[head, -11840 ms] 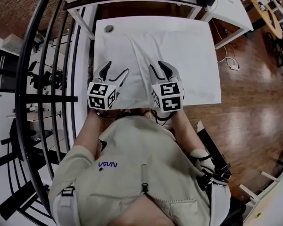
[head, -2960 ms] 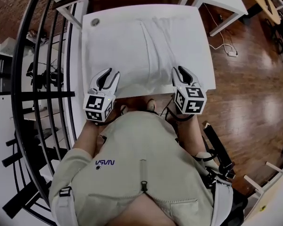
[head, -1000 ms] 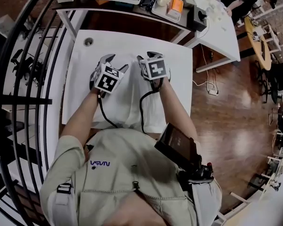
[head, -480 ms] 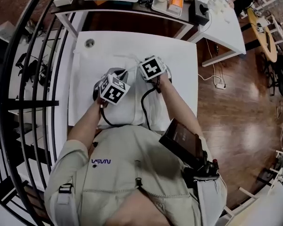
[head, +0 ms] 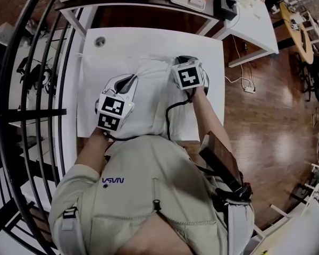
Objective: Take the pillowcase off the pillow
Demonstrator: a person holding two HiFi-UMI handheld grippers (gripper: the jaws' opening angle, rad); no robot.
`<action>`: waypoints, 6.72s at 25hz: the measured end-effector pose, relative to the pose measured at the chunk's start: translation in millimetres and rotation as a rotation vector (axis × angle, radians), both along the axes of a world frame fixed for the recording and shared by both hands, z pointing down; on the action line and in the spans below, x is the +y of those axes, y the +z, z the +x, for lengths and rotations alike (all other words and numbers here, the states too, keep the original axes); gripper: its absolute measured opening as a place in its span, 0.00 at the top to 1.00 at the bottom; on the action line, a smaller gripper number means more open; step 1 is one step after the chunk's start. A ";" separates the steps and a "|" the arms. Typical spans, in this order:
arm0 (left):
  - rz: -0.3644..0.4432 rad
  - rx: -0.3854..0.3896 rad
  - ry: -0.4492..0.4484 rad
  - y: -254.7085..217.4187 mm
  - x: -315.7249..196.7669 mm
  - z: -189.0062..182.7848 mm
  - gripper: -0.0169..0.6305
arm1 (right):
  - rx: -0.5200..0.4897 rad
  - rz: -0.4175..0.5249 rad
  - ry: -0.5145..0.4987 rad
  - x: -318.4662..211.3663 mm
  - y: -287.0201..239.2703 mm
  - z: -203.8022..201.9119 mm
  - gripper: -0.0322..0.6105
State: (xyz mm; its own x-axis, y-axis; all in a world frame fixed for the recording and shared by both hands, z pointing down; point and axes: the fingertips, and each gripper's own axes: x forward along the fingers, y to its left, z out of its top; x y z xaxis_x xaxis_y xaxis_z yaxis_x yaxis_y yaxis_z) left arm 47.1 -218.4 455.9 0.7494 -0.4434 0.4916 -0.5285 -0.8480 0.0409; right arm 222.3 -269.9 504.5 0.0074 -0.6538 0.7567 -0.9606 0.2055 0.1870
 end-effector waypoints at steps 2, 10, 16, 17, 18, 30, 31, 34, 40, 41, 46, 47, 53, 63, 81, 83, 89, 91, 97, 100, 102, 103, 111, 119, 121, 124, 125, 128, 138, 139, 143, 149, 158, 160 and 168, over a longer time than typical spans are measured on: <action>0.012 0.046 -0.031 -10.8 -2.8 -10.5 0.94 | -0.011 -0.004 0.050 9.2 -0.5 14.3 0.92; -0.003 0.148 -0.119 -26.3 -22.8 -37.9 0.94 | -0.005 0.064 0.193 28.9 -18.2 74.6 0.92; -0.143 0.103 -0.063 39.3 -52.6 -7.0 0.94 | 0.007 0.011 0.250 33.0 31.9 84.1 0.92; -0.134 0.076 -0.042 45.8 -54.9 -1.3 0.93 | -0.001 0.042 0.235 28.6 33.0 82.9 0.92; -0.125 0.054 -0.028 50.5 -57.5 3.4 0.92 | -0.024 0.079 0.215 23.8 31.7 80.2 0.90; 0.006 0.075 0.058 21.7 -48.4 15.8 0.72 | -0.205 0.353 0.269 57.5 -26.4 53.6 0.75; 0.031 0.089 0.069 13.1 -41.9 15.5 0.72 | -0.209 0.377 0.280 66.7 -31.7 48.2 0.75; 0.071 0.146 0.077 -7.2 -21.4 9.9 0.61 | -0.227 0.428 0.323 97.7 -39.4 32.1 0.75; 0.025 0.223 0.130 -6.9 24.4 -2.7 0.51 | -0.244 0.443 0.436 150.3 -29.5 12.2 0.75; 0.026 0.220 0.143 -4.7 31.2 -3.6 0.52 | -0.240 0.444 0.443 156.2 -28.7 8.1 0.75; 0.053 0.199 0.103 5.8 55.2 -17.1 0.78 | -0.241 0.437 0.435 179.8 -20.5 -12.5 0.75; 0.065 0.194 0.084 6.3 59.3 -20.9 0.87 | -0.245 0.440 0.430 184.1 -19.0 -15.7 0.75; 0.092 0.123 0.006 18.2 88.4 -29.2 0.95 | -0.265 0.475 0.335 205.2 -20.4 -37.4 0.75; 0.106 -0.029 -0.099 41.5 154.4 -35.2 0.65 | -0.390 0.419 0.112 248.4 10.7 -83.3 0.75; 0.088 -0.213 0.025 111.1 145.3 -34.4 0.58 | -0.392 0.196 0.183 253.5 66.0 -134.2 0.68; 0.094 -0.240 0.045 121.9 146.1 -34.6 0.62 | -0.380 0.181 0.187 244.5 71.5 -143.8 0.66; 0.102 -0.244 0.100 119.9 147.8 -35.7 0.81 | -0.202 0.151 0.223 227.7 81.9 -139.7 0.73; 0.095 -0.229 0.105 114.8 147.6 -35.3 0.87 | -0.160 0.161 0.241 230.5 79.1 -133.3 0.82; 0.138 -0.139 0.079 70.4 128.4 -36.1 0.92 | -0.105 0.261 0.295 240.0 45.9 -111.2 0.93; 0.166 -0.105 0.060 47.3 115.1 -36.9 0.92 | -0.067 0.301 0.312 242.7 27.7 -93.6 0.93; 0.179 -0.094 0.049 39.8 107.5 -37.3 0.92 | -0.051 0.316 0.327 243.7 19.6 -81.0 0.93; 0.180 -0.090 0.043 37.2 104.2 -37.8 0.92 | -0.045 0.322 0.341 245.2 16.9 -73.6 0.93; 0.097 -0.033 -0.009 45.8 95.4 -48.8 0.93 | -0.066 0.271 0.545 286.2 36.2 2.4 0.93; -0.004 -0.064 -0.028 101.8 135.1 -57.1 0.93 | -0.028 0.092 0.538 299.6 100.1 4.4 0.94; -0.007 -0.078 -0.031 113.7 140.0 -57.1 0.92 | -0.035 0.075 0.530 301.3 104.8 3.4 0.94; 0.005 -0.093 -0.031 121.0 141.1 -53.9 0.92 | -0.045 0.066 0.520 301.9 106.9 2.7 0.94; 0.008 -0.092 -0.033 120.7 140.4 -52.9 0.92 | -0.049 0.067 0.516 301.8 105.9 2.4 0.94; 0.011 -0.080 -0.041 119.6 138.2 -51.2 0.91 | -0.082 0.091 0.517 300.9 104.5 0.5 0.94; 0.034 0.004 -0.062 88.3 141.9 -46.1 0.83 | -0.160 0.131 0.473 300.9 86.1 -7.0 0.91; 0.041 0.008 -0.063 81.4 142.7 -46.0 0.83 | -0.170 0.137 0.459 300.4 81.1 -9.2 0.90; 0.087 0.042 -0.075 52.6 146.8 -40.3 0.85 | -0.241 0.150 0.390 299.9 67.6 -22.2 0.89; 0.140 0.092 -0.086 12.1 156.0 -14.3 0.81 | -0.353 0.225 0.269 296.6 30.4 -37.6 0.89; 0.176 0.056 -0.134 -5.9 157.5 21.3 0.73 | -0.430 0.364 0.159 277.5 -25.2 -2.5 0.90; 0.188 0.041 -0.139 -9.4 151.7 24.9 0.72 | -0.435 0.377 0.145 268.3 -31.4 3.5 0.90; 0.207 0.028 -0.158 -18.5 96.9 38.3 0.71 | -0.371 0.414 0.087 204.6 -60.0 21.0 0.87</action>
